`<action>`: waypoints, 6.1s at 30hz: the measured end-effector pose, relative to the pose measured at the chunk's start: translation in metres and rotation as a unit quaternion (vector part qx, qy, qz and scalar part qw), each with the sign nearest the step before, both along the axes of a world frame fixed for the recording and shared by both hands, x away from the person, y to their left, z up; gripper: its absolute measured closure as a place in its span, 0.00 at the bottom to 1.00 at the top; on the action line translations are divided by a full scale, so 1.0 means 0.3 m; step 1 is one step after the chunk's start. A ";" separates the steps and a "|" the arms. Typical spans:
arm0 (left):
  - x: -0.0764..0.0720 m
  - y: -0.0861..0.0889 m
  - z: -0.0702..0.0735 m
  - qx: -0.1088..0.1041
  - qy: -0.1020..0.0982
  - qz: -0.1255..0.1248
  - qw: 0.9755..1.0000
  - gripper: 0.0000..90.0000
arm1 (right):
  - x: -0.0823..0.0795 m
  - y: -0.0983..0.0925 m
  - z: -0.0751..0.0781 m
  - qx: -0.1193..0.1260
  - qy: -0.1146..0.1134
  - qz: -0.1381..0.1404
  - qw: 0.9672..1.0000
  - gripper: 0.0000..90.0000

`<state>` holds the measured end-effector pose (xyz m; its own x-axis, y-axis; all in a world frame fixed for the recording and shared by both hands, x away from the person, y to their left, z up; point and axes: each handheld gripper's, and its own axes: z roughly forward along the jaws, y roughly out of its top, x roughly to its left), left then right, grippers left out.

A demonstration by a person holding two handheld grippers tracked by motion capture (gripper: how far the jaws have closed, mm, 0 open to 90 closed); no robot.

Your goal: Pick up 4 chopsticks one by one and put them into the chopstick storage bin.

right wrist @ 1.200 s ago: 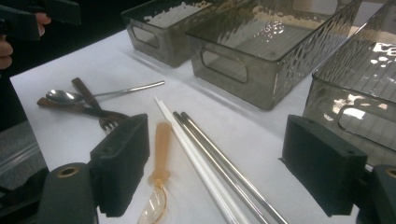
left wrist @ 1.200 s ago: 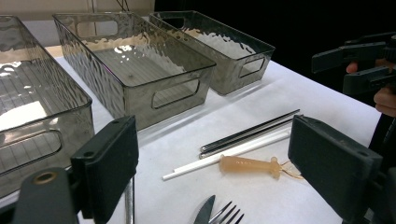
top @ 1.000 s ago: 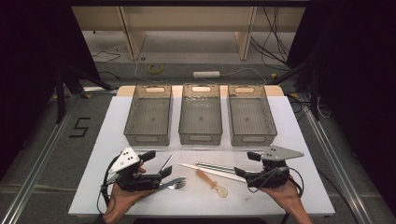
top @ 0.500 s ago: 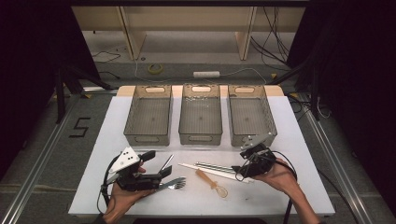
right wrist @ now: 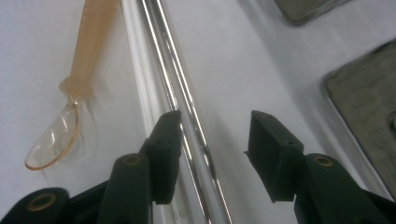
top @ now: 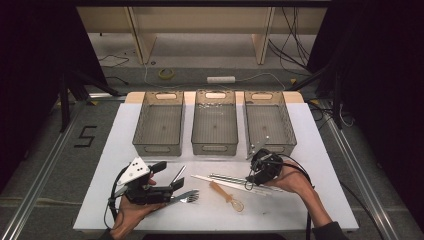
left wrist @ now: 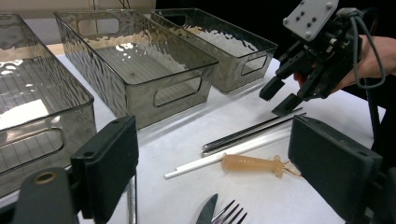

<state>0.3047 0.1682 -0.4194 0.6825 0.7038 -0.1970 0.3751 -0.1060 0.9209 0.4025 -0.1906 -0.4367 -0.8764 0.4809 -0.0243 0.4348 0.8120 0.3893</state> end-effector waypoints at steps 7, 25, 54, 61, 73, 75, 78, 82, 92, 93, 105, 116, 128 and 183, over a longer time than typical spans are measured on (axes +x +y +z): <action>0.001 0.000 -0.001 0.000 0.001 -0.001 1.000 0.17 | 0.016 0.025 -0.033 -0.036 0.022 0.027 0.999 0.71; 0.002 0.000 -0.001 0.002 0.001 -0.002 1.000 0.17 | 0.031 0.033 -0.054 -0.078 0.028 0.054 0.995 0.85; 0.005 -0.002 -0.003 0.004 0.002 0.000 1.000 0.17 | 0.061 0.073 -0.060 -0.128 0.055 0.091 0.986 0.96; 0.006 -0.002 -0.004 0.005 0.004 -0.002 1.000 0.17 | 0.055 0.068 -0.036 -0.131 0.034 0.092 0.986 0.97; 0.036 -0.028 -0.006 0.025 0.008 -0.013 1.000 0.17 | -0.013 0.093 0.096 -0.104 -0.017 0.116 0.988 0.97; 0.041 -0.034 -0.006 0.027 0.011 -0.016 0.999 0.17 | -0.024 0.100 0.107 -0.101 -0.020 0.116 0.988 0.97; 0.053 -0.053 -0.007 0.043 0.018 -0.026 0.999 0.17 | -0.038 0.108 0.119 -0.104 -0.016 0.121 0.987 0.97; 0.087 -0.085 -0.010 0.060 0.027 -0.040 0.997 0.17 | -0.053 0.119 0.128 -0.102 -0.023 0.126 0.986 0.97; 0.142 -0.168 0.004 0.142 0.037 -0.087 0.985 0.17 | -0.092 0.163 0.142 -0.102 -0.026 0.156 0.982 0.97; 0.142 -0.168 0.004 0.142 0.037 -0.087 0.985 0.17 | -0.092 0.163 0.142 -0.102 -0.026 0.156 0.982 0.97; 0.137 -0.245 -0.027 0.220 0.049 -0.164 0.960 0.25 | -0.140 0.221 0.141 -0.109 -0.021 0.187 0.976 0.97; 0.103 -0.277 -0.039 0.245 0.031 -0.202 0.948 0.50 | -0.173 0.255 0.140 -0.109 -0.031 0.221 0.969 0.97; 0.089 -0.290 -0.053 0.275 0.030 -0.236 0.932 0.73 | -0.186 0.264 0.138 -0.108 -0.027 0.234 0.966 0.96; 0.263 -0.041 0.041 0.174 0.041 -0.010 0.984 0.93 | -0.151 -0.058 0.097 0.245 -0.104 -0.060 0.962 0.34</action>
<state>0.3837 0.1558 -0.4070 0.6888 0.7250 -0.0018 0.4418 -0.4178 0.7939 0.3571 -0.2080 -0.4077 -0.8143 0.5772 0.0621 0.3859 0.4583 0.8007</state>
